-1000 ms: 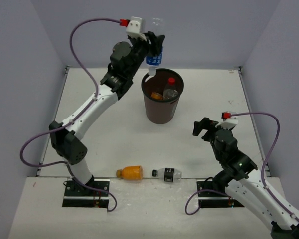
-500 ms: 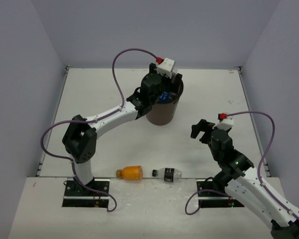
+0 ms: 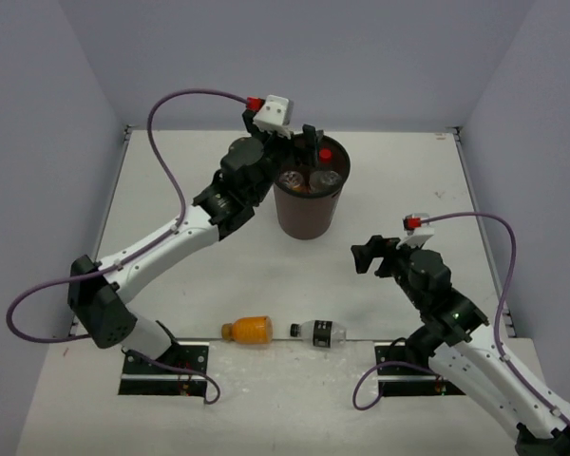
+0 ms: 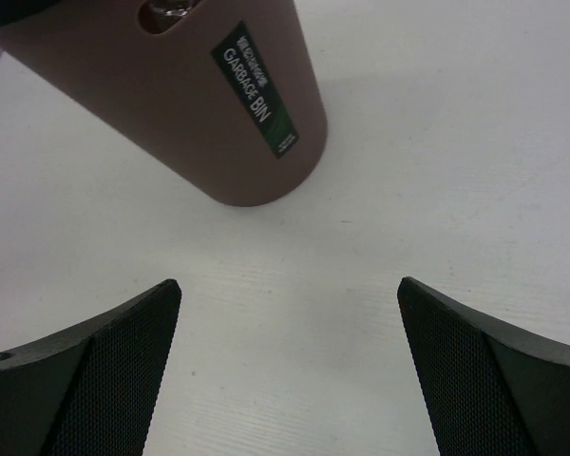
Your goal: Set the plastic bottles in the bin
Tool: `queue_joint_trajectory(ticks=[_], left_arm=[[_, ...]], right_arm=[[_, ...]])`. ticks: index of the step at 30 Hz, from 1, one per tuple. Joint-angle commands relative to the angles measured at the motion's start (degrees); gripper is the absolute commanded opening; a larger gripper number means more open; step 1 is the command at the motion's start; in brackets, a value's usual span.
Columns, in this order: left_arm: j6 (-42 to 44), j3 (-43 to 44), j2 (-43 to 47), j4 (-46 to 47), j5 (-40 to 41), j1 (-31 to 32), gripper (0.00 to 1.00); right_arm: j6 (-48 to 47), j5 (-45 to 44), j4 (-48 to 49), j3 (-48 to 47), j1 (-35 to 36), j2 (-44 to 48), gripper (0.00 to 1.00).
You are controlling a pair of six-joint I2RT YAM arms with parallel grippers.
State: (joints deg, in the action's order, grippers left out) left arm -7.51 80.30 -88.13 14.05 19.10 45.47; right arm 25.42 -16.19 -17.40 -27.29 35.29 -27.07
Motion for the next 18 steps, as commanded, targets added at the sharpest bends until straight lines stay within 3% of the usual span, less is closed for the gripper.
queue_joint_trajectory(ticks=[1, 4, 6, 8, 10, 13, 15, 18], left_arm=[[-5.9, -4.0, 8.4, -9.1, 7.8, -0.1, 1.0], [-11.5, -13.0, 15.7, -15.3, 12.4, -0.2, 1.0], [-14.4, -18.1, 19.4, -19.3, 16.0, -0.5, 1.0], [-20.0, -21.7, 22.1, -22.8, 19.1, -1.2, 1.0], [-23.5, -26.7, 26.0, -27.1, 18.7, -4.1, 1.0], [-27.0, -32.1, 29.6, -29.8, 14.4, -7.3, 1.0], [-28.5, -33.5, 30.4, -32.0, 13.3, -10.0, 1.0], [-29.4, -34.4, 30.6, -33.8, 14.5, -10.7, 1.0]], right_arm=[[-1.8, 6.7, 1.8, -1.7, 0.3, -2.7, 0.99], [-0.8, 8.5, 0.1, -3.1, 3.5, -7.0, 0.99], [-0.4, 1.8, 0.0, -3.8, 12.7, -9.9, 0.99], [-1.8, 0.1, 0.0, -5.4, 17.4, -14.0, 0.99], [-9.5, 6.2, 0.6, -7.1, 22.5, -18.7, 0.99], [-15.0, 15.9, -0.4, -8.6, 23.9, -21.7, 0.99], [-14.3, 22.7, -2.0, -9.7, 24.1, -22.1, 0.99], [-10.9, 23.2, -4.8, -11.7, 24.7, -22.3, 0.99]])
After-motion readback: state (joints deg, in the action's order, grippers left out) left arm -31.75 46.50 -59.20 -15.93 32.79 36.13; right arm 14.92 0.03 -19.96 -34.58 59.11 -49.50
